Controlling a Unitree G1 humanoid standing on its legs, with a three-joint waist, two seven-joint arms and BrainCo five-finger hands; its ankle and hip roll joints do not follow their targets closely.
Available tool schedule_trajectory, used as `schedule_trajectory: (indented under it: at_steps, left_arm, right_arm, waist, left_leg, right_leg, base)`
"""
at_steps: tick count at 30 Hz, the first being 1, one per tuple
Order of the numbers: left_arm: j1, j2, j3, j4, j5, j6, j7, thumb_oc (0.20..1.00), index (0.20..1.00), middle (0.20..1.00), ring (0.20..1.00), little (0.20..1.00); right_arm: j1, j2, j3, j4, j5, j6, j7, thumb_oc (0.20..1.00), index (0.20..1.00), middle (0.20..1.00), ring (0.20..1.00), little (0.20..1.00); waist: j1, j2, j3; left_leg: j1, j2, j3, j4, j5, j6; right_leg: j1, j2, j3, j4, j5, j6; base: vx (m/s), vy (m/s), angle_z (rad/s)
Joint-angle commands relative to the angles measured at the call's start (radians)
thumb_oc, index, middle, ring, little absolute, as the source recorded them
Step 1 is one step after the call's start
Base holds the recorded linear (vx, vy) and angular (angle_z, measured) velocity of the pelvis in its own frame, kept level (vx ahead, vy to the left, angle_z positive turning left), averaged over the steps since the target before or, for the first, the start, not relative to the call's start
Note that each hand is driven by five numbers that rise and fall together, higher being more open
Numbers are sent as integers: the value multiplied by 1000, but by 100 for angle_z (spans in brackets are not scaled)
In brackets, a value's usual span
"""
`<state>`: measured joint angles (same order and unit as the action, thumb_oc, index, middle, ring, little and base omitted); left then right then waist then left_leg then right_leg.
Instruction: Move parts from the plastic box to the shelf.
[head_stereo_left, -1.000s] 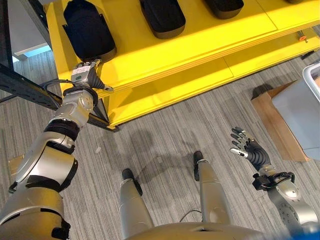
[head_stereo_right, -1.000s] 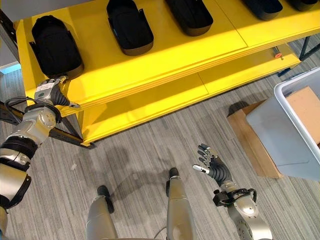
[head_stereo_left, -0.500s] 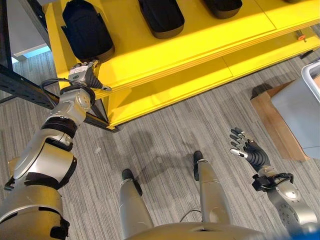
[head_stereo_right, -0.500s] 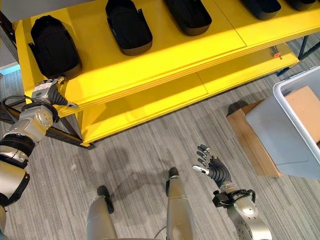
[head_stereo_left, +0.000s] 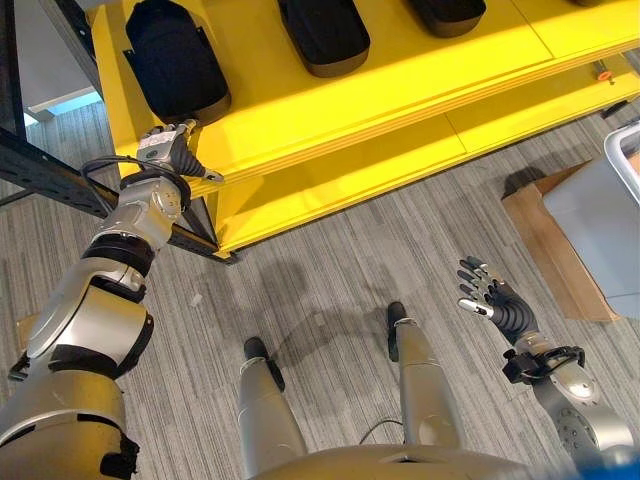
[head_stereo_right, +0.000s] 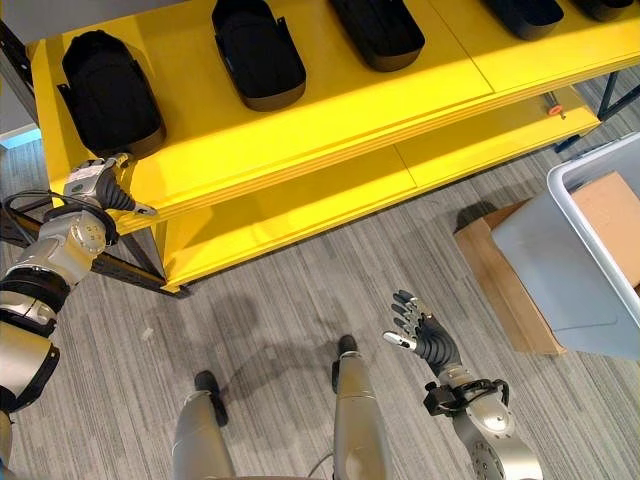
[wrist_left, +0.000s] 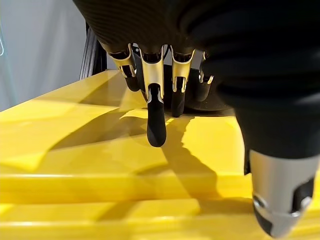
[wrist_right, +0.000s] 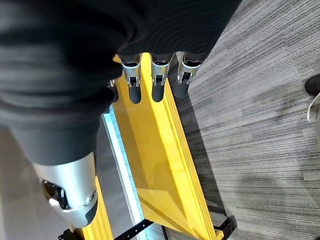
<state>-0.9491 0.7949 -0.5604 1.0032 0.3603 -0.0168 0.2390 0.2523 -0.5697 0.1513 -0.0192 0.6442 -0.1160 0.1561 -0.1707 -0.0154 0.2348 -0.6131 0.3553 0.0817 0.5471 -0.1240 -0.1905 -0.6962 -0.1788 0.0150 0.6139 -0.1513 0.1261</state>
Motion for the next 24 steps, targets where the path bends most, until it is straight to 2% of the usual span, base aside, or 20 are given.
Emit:
schedule_trajectory:
  at_steps: [1,24]
  left_arm:
    - [-65,86,17,42,-20,15,18,1000,1000,1000,1000,1000]
    - [-225,165,-111,125,-21,1,-26,1000,1000,1000,1000,1000]
  right_arm:
    - [33,-43,-1,-49,20,-39,22,1000,1000,1000,1000,1000]
    - [43,-67,-5,-29,34,-22,52,1000,1000,1000,1000,1000]
  waist:
    - [7,-10,-43]
    - [-3,-8,-53]
  left_leg:
    - [-80,-27,-36,55,54,27]
    - [-104,-31,-37,76,51,29]
  right_leg:
    - [19,-7,14,-67,131,4]
    - [0,-6,26,-65,140,8]
  base:
    - [0,0,0]
    - [0,0,0]
